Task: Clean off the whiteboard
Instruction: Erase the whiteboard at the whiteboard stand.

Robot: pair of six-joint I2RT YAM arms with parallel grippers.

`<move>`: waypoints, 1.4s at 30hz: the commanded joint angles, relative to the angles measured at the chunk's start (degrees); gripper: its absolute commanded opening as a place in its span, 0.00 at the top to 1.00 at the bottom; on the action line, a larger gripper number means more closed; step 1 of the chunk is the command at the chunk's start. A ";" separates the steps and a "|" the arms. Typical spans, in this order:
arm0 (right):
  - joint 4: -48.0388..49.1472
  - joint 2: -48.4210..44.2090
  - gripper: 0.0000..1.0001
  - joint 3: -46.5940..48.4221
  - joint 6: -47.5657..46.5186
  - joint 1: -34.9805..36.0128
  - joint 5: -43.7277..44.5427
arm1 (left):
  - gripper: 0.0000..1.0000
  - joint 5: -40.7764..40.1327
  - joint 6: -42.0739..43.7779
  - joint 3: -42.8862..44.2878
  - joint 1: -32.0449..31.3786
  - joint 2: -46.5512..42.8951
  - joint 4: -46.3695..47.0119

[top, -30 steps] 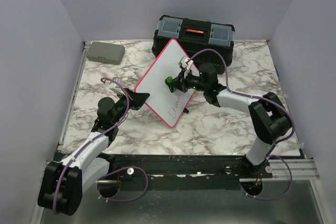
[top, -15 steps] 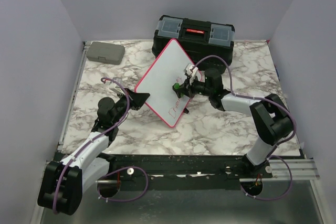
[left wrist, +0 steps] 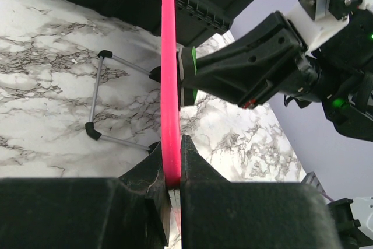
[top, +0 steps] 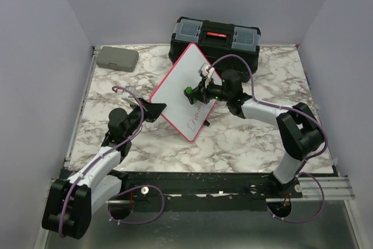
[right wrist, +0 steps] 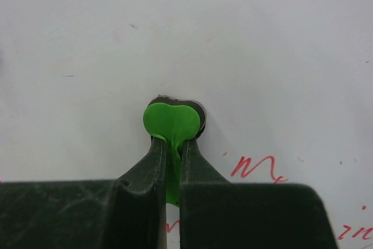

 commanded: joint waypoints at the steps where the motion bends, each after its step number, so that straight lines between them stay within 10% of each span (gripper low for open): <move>1: 1.52 3.55 0.99 2.68 0.40 -2.34 6.96 | 1.00 6.21 0.46 -0.05 -1.37 -1.20 -0.54; 17: -3.25 -2.30 0.99 -9.91 -7.20 -1.82 -0.62 | 1.00 6.33 0.26 0.12 -1.37 0.28 0.88; 31: -2.95 4.09 0.99 4.11 2.75 -1.54 5.87 | 1.00 6.32 0.71 0.82 -1.37 -1.43 -1.51; 42: -5.98 4.01 0.99 -2.47 -3.02 -7.28 3.25 | 1.00 6.38 0.11 0.12 -1.28 -0.30 0.79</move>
